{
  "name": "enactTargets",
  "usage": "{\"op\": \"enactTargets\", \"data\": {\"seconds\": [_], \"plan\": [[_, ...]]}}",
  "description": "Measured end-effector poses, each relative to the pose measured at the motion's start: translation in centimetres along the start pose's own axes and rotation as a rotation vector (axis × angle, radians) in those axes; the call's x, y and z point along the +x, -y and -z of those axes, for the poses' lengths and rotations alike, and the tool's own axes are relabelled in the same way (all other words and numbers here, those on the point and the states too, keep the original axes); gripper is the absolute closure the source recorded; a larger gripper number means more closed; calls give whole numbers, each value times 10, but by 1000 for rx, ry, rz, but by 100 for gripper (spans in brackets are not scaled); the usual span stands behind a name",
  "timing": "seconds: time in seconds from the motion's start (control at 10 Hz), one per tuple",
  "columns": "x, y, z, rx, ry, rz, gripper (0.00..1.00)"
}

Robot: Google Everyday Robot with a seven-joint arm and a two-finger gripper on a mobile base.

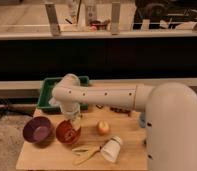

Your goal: Place fork in red bowl

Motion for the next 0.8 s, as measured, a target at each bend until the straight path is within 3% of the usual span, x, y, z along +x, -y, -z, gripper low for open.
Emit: {"op": "enactTargets", "data": {"seconds": [0.8], "plan": [[0, 1, 3, 1, 16, -1, 20]]}}
